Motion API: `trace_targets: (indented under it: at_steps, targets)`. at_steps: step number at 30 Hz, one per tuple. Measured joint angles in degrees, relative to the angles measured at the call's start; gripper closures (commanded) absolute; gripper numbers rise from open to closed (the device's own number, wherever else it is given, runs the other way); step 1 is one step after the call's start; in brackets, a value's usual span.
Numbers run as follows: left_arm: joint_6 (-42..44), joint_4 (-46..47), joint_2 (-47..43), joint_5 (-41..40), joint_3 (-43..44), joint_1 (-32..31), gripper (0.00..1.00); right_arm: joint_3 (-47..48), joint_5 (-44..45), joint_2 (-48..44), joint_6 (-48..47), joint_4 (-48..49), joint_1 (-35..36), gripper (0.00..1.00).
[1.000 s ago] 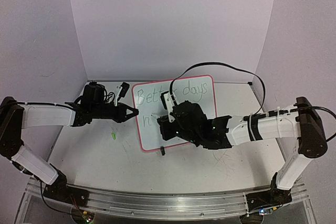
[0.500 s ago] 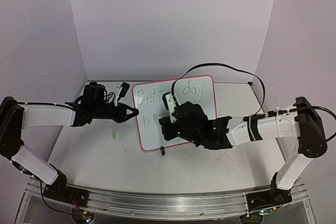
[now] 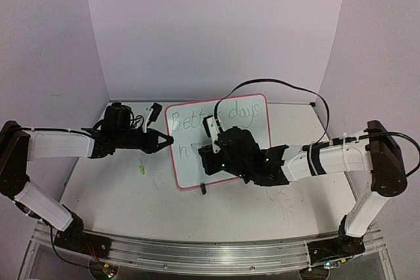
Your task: Write a sentence on the whiteboard
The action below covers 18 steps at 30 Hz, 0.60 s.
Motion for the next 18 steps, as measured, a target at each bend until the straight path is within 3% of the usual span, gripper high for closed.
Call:
trace_targets:
  at_steps: [18]
  targets:
    - [0.0, 0.0, 0.07, -0.33, 0.0, -0.14, 1.0, 0.05, -1.28, 3.01, 0.86, 0.32, -0.01, 1.0]
